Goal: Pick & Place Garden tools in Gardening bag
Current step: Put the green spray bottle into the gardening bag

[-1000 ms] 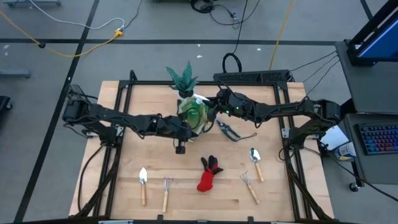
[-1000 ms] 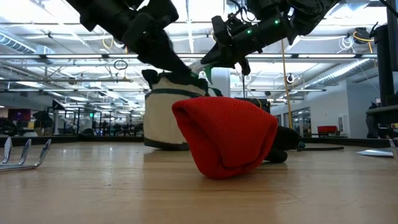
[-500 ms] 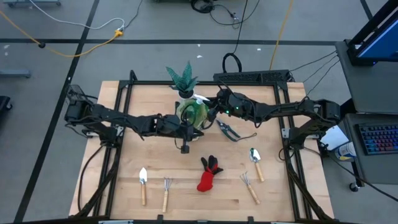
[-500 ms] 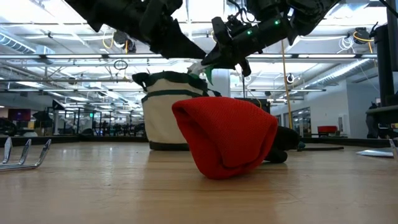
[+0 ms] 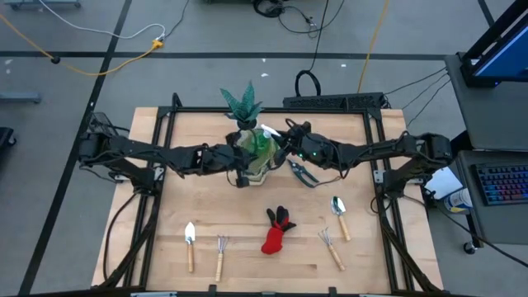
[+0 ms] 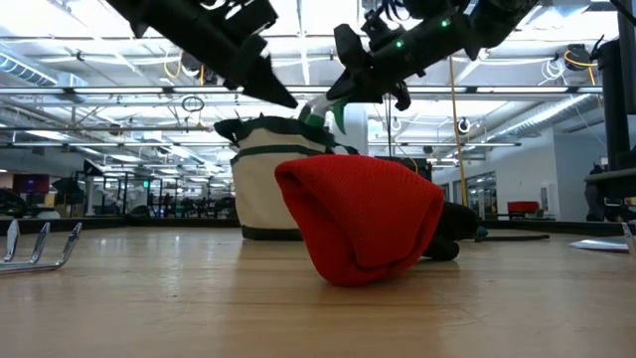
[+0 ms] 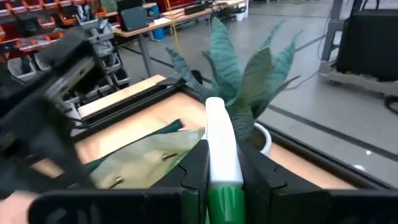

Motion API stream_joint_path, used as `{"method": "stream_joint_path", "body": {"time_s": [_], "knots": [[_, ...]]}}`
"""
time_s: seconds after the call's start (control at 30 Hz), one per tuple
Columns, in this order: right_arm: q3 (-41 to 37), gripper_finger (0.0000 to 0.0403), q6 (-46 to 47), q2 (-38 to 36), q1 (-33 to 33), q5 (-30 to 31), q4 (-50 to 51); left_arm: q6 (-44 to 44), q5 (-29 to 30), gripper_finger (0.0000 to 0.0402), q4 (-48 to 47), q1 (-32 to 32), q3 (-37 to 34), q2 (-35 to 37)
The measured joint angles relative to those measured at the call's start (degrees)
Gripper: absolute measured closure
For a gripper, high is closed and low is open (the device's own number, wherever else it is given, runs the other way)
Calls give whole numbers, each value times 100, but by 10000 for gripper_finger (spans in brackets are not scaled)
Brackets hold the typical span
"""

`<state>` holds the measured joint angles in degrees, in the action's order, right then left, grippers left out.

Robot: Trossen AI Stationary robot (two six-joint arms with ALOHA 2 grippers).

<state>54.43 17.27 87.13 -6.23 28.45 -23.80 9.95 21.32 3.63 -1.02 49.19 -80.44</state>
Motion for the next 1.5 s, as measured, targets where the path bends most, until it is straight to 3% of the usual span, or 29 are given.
{"method": "stream_joint_path", "body": {"time_s": [0.17, 0.4, 0.57, 0.7, 0.9, 1.0, 1.17, 1.37, 1.5], "knots": [[0, 353, 218, 0, 150, -20, 48, -150, 210, 375, -391, 0, 9, 324], [0, 353, 376, 0, 110, -17, 407, -892, 208, 376, -1641, -4, -9, 692], [0, 353, 306, 0, 15, -20, 462, -775, -531, 376, -1637, -4, -7, 668], [0, 353, 307, 0, -27, -15, 562, 6, -916, 373, -1544, -4, -7, 644], [0, 353, 307, 0, -25, -20, 577, 981, -1105, 311, -1534, -2, -7, 646], [0, 353, 309, 0, -25, -17, 576, 1028, -1197, 261, -1540, -4, -7, 646], [0, 353, 332, 0, -29, -17, 573, 948, -1880, 197, -1492, 1, 1, 503], [0, 353, 486, 0, -31, -51, 582, 1073, -1633, 201, -1570, -78, -9, 102], [0, 353, 783, 0, -117, -558, 536, 1093, -1643, 228, -1337, -134, 0, 57]]}}
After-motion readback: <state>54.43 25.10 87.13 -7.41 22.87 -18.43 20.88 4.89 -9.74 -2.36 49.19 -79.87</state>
